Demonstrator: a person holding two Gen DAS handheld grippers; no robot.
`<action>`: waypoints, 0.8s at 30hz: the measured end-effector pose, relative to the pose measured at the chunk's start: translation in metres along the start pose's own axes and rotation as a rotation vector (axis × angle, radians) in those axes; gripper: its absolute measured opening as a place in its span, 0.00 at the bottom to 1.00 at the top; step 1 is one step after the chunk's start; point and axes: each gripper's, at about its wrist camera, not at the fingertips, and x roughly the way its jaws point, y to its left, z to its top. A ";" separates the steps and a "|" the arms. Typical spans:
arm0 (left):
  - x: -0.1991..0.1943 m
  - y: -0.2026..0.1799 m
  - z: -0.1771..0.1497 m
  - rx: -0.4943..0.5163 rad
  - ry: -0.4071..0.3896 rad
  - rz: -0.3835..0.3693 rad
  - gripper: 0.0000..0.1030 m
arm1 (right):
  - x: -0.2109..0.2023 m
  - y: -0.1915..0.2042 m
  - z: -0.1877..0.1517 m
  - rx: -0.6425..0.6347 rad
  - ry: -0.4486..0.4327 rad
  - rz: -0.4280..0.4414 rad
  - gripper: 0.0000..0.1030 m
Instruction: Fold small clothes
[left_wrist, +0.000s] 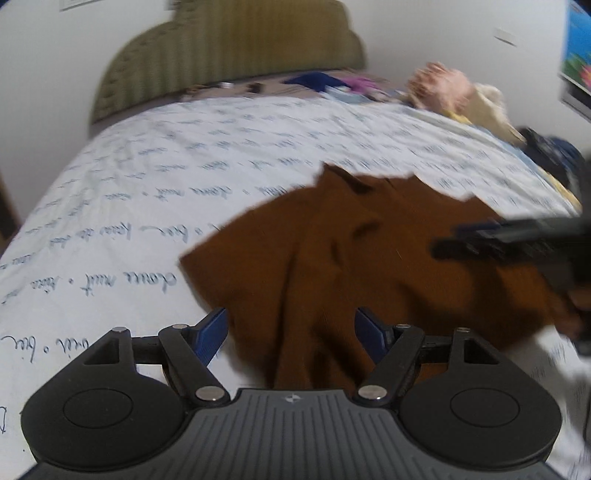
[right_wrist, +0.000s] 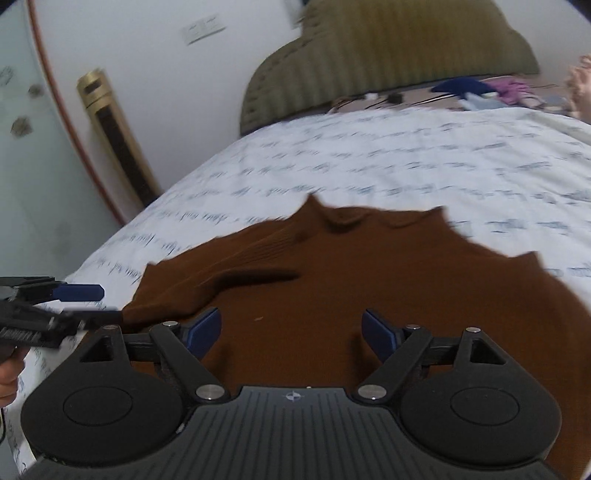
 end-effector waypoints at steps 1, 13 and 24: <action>-0.001 -0.001 -0.006 0.026 0.002 -0.009 0.72 | 0.004 0.004 0.000 -0.005 0.010 0.003 0.81; -0.015 0.019 -0.029 -0.012 0.043 0.019 0.04 | 0.025 0.029 -0.001 -0.052 0.054 0.020 0.84; -0.009 0.030 -0.037 -0.044 0.102 0.046 0.05 | 0.084 0.034 0.036 0.151 0.147 0.205 0.95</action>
